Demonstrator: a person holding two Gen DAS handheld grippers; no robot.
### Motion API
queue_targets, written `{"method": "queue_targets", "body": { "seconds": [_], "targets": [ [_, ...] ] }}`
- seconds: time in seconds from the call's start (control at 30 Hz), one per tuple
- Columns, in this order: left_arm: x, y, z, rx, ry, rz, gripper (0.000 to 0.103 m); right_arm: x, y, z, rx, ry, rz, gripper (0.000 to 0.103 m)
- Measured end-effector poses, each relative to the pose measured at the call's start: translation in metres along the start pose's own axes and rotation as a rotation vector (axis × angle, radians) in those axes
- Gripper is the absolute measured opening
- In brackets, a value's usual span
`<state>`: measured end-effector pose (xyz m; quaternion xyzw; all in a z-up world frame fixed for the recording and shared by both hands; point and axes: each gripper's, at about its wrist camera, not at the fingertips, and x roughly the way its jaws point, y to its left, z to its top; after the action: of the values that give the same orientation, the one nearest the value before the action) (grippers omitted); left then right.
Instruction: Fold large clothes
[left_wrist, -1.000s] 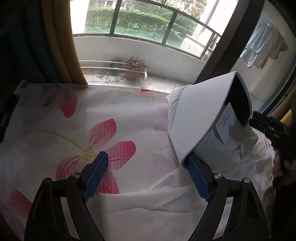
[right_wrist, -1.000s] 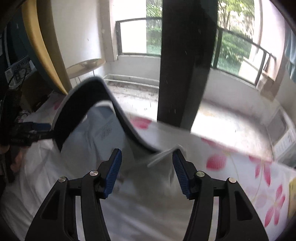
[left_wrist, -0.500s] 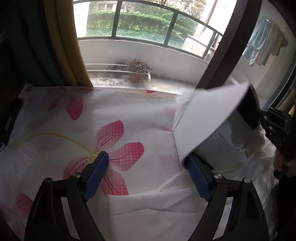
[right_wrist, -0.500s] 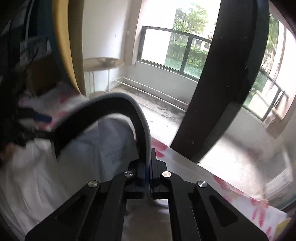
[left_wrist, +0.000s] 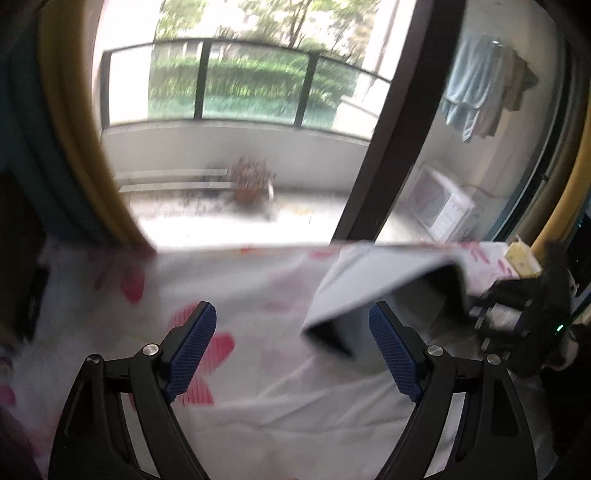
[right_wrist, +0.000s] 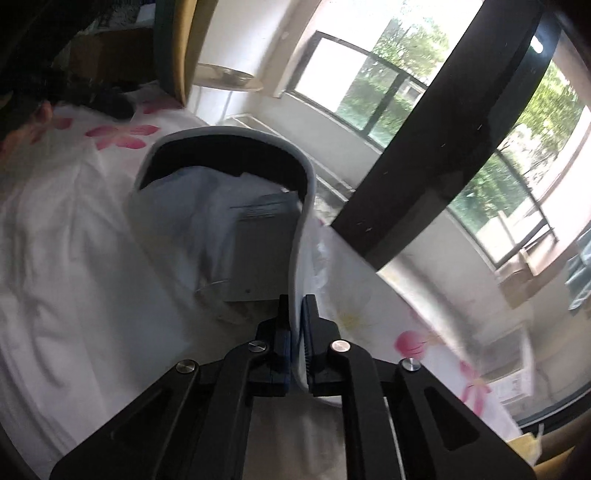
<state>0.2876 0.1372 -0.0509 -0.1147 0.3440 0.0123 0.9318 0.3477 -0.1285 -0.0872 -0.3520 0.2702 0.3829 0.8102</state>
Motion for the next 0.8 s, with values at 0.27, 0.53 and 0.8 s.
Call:
{"method": "queue_targets", "body": {
  "seconds": [0.27,0.53,0.8],
  "targets": [
    [0.057,-0.03,0.032,0.026,0.085,-0.089,0.087,0.009,-0.002,-0.014,0.057,0.045,0.114,0.053],
    [0.099,-0.046,0.003,0.103,0.249,-0.098,0.087,0.003,-0.03,-0.019,0.137,0.05,0.181,0.06],
    [0.098,-0.043,-0.022,0.173,0.286,-0.075,0.087,-0.03,-0.081,-0.029,0.334,-0.033,0.204,0.066]
  ]
}}
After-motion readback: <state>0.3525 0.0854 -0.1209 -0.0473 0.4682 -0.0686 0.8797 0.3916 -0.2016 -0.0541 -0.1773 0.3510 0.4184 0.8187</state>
